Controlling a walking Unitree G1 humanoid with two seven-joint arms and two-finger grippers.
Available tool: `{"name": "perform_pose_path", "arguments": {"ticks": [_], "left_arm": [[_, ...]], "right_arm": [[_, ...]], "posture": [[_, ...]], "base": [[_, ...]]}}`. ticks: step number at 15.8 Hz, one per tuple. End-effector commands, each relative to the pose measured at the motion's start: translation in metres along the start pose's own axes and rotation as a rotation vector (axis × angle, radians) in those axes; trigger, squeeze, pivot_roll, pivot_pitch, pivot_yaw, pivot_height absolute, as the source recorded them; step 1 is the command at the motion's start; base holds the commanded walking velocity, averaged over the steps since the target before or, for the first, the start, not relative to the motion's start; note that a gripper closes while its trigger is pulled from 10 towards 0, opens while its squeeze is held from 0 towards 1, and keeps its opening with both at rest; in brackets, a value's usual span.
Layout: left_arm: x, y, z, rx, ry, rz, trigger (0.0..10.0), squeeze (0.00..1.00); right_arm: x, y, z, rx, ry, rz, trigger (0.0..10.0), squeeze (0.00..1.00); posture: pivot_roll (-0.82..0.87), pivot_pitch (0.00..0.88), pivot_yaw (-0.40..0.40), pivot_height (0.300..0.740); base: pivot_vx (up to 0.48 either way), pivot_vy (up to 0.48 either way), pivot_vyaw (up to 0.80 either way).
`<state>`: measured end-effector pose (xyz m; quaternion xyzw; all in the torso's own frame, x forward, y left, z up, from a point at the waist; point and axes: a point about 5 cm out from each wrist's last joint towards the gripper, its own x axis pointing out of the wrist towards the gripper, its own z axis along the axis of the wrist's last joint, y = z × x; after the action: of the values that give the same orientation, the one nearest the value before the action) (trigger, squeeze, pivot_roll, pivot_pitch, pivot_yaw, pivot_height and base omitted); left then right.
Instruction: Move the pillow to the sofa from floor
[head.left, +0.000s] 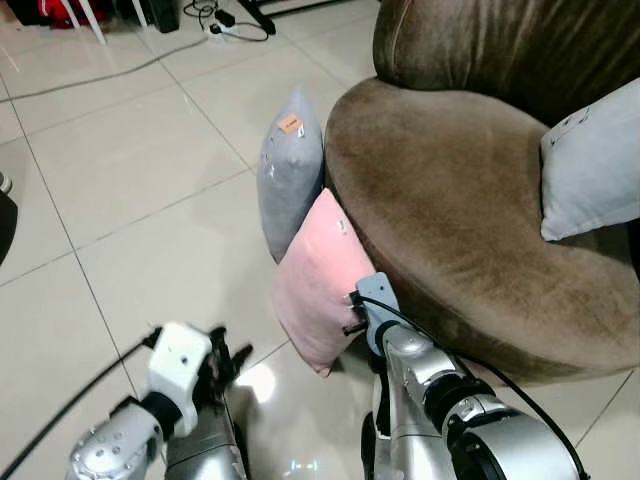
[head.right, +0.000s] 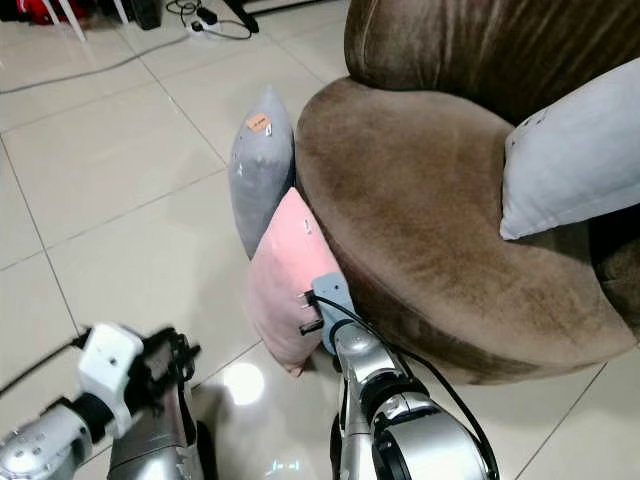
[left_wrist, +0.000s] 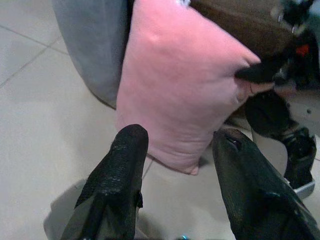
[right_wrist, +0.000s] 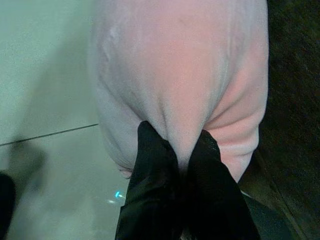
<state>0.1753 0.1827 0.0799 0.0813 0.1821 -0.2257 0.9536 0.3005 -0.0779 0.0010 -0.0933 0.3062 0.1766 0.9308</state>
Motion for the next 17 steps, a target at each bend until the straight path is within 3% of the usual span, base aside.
{"name": "perform_pose_path", "arguments": {"ticks": [1, 4, 7, 11, 13, 15, 16, 17], "left_arm": [[0.0, -0.001, -0.004, 0.004, 0.016, -0.008, 10.0, 0.0], [0.009, 0.009, -0.002, 0.024, -0.004, 0.048, 10.0, 0.0], [0.014, 0.024, 0.014, 0.035, -0.092, 0.174, 10.0, 0.0], [0.012, 0.028, 0.037, 0.049, -0.182, 0.2, 10.0, 0.0], [0.019, 0.034, 0.054, 0.066, -0.251, 0.245, 10.0, 0.0], [0.025, 0.038, 0.066, 0.075, -0.291, 0.267, 10.0, 0.0], [0.028, 0.041, 0.074, 0.076, -0.322, 0.286, 10.0, 0.0], [0.029, 0.041, 0.078, 0.075, -0.336, 0.289, 10.0, 0.0]], "right_arm": [[0.0, 0.002, -0.003, -0.015, 0.025, 0.028, 0.0, 0.0], [0.001, -0.005, 0.007, 0.031, -0.01, 0.026, 0.0, 0.0], [-0.003, -0.014, 0.04, 0.208, -0.206, 0.134, 0.0, 0.0], [-0.035, -0.046, 0.077, 0.354, -0.464, 0.2, 0.0, 0.0], [-0.083, -0.083, 0.113, 0.417, -0.684, 0.228, 0.0, 0.0], [-0.113, -0.113, 0.138, 0.423, -0.826, 0.187, 0.0, 0.0], [-0.144, -0.151, 0.165, 0.361, -0.939, 0.063, 0.0, 0.0], [-0.16, -0.168, 0.177, 0.338, -0.987, 0.0, 0.0, 0.0]], "posture": [[0.04, 0.083, -0.065, 0.496], [0.04, 0.025, -0.067, 0.496], [0.04, 0.0, -0.06, 0.496], [0.02, 0.0, -0.037, 0.496], [0.02, 0.0, -0.035, 0.496], [0.02, 0.0, -0.035, 0.496], [0.01, 0.0, -0.025, 0.496], [0.0, 0.0, -0.02, 0.496]], "base": [[0.0, 0.0, 0.0], [0.0, 0.0, 0.0], [0.0, 0.0, 0.0], [0.0, 0.0, 0.0], [0.0, 0.0, 0.0], [0.0, 0.0, 0.0], [0.0, 0.0, 0.0], [0.0, 0.0, 0.0]]}}
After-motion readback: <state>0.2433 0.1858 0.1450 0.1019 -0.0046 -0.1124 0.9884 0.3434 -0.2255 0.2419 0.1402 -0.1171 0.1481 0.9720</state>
